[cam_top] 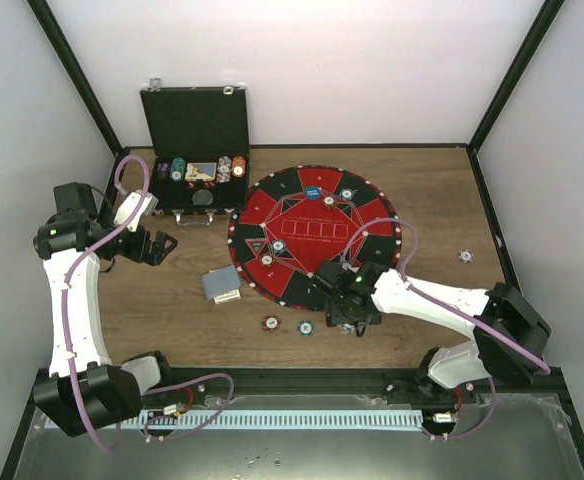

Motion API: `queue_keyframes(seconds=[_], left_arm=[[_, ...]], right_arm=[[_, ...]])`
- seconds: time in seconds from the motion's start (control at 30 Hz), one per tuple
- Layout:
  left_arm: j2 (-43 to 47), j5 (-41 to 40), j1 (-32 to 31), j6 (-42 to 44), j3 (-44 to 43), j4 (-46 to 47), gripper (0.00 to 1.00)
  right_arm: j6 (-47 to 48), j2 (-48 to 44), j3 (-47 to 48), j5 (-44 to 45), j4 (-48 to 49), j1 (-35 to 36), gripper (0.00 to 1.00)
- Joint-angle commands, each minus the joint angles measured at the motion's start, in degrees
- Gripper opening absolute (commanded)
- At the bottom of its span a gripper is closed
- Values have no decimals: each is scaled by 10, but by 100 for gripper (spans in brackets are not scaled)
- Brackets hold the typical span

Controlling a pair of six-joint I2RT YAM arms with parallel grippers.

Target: Distribute texas hold em gaming equipment

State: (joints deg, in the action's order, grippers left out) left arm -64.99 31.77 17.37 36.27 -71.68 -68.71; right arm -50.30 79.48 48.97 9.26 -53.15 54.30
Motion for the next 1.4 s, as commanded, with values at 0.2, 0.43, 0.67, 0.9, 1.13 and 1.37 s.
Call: queue_keyframes(seconds=[0.2, 0.43, 0.67, 0.9, 1.13, 1.37], left_arm=[[3, 6, 1, 8, -10, -1, 100], [4, 4, 2, 8, -10, -4, 100], [6, 3, 1, 8, -11, -3, 100], [6, 0, 1, 9, -10, -2, 100], [7, 1, 2, 9, -9, -3, 100], [7, 2, 1, 10, -7, -3, 100]], right_arm=[[-31, 10, -7, -3, 19, 17, 75], [-22, 29, -6, 18, 19, 16, 72], [-15, 31, -15, 18, 29, 10, 68], [-10, 26, -32, 14, 43, -1, 63], [-6, 21, -36, 8, 50, -2, 57], [-2, 13, -28, 9, 44, -2, 55]])
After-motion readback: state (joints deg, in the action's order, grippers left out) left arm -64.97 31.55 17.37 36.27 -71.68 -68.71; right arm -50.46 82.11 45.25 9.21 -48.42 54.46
